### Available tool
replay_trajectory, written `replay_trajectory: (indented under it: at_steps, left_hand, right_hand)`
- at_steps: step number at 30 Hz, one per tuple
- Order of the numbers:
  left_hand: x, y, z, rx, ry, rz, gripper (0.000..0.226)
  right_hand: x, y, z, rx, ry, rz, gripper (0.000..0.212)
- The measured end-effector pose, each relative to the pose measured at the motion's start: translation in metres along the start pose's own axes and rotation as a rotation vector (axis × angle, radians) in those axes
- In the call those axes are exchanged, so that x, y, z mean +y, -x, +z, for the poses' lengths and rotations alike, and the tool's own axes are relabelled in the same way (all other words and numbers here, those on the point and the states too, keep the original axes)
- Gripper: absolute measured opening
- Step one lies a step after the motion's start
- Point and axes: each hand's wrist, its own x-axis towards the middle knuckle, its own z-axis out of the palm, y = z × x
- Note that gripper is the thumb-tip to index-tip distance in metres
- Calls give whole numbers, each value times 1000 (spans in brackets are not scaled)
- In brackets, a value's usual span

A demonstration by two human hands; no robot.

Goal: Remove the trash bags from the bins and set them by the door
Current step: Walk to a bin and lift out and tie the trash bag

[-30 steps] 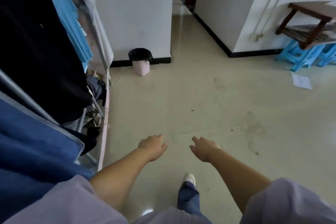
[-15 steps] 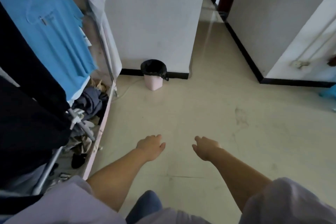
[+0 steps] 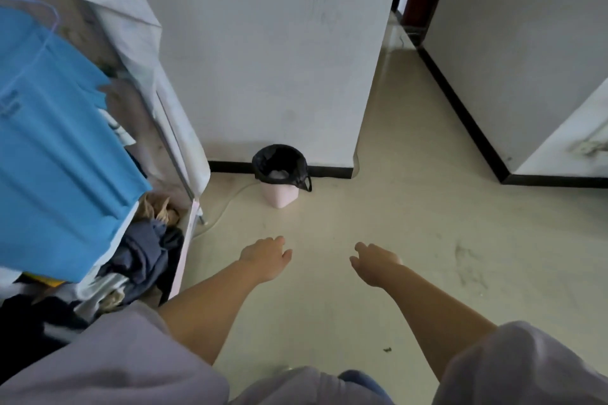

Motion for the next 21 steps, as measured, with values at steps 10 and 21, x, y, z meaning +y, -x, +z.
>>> replay_trajectory:
  at_steps: [10, 21]
  left_hand:
    - [-37, -181, -74, -17, 85, -148, 44]
    - [-78, -346, -126, -110, 303, -264, 49]
  right_hand:
    - [-11, -200, -92, -60, 51, -85, 43]
    - [-43, -390, -153, -194, 2, -112, 43]
